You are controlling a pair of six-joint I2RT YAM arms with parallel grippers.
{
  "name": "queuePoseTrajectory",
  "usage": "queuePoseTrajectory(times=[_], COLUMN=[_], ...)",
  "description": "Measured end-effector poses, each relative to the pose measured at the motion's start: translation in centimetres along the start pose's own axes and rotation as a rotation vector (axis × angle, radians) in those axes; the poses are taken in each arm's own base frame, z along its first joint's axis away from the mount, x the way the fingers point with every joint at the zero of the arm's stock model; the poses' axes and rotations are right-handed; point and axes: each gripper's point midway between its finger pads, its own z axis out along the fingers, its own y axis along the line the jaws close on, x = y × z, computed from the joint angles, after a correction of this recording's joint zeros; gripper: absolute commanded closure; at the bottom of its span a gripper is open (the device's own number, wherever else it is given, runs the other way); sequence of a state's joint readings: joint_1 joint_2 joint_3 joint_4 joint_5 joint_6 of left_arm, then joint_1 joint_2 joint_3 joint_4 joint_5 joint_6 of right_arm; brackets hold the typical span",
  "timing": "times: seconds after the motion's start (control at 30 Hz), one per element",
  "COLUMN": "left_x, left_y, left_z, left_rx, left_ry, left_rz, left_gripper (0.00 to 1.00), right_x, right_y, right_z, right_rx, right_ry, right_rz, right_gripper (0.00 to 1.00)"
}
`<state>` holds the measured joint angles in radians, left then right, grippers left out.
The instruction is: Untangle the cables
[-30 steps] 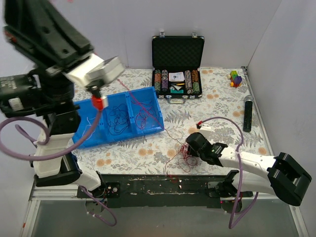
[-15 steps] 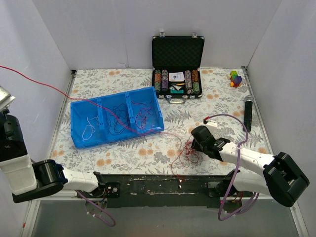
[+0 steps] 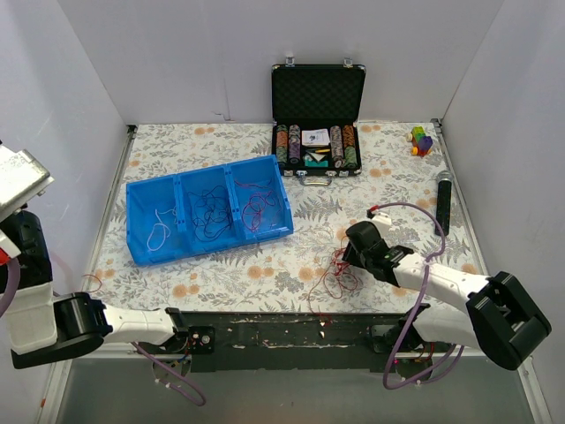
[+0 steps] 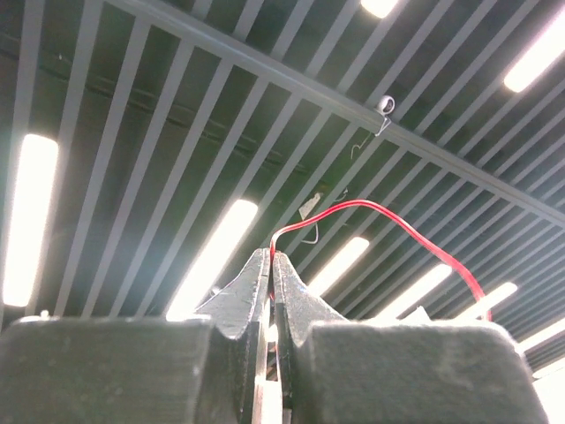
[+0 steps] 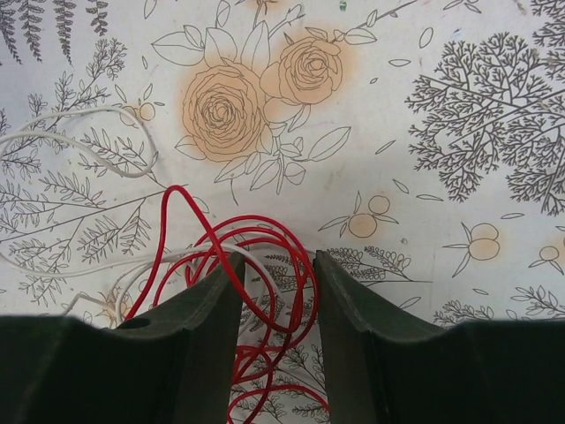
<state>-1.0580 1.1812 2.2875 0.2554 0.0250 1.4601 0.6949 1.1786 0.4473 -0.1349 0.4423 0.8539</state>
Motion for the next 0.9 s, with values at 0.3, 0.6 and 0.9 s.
queuePoseTrajectory(times=[0.3,0.6,0.9], left_x=[-1.2,-6.1,-10.4], left_y=[-3.6,-14.3,-24.1], left_z=[0.1,0.2,-1.8], left_rx=[0.077,0.273,0.423], left_ry=[0.007,-0.034,-0.009], left_rz=[-0.002,-0.105,-0.230], left_gripper=[1.00,1.00,1.00], right_x=[0.7,1.8,2.1], right_y=[0.1,0.2,0.2], right_z=[-0.8,-1.7,-2.4], right_rx=[-0.057,-0.126,-0.166], right_ry=[0.019,0.050,0.056], right_rz=[-0.002,-0.031,-0.047], right_gripper=[0.57,0.60,0.61])
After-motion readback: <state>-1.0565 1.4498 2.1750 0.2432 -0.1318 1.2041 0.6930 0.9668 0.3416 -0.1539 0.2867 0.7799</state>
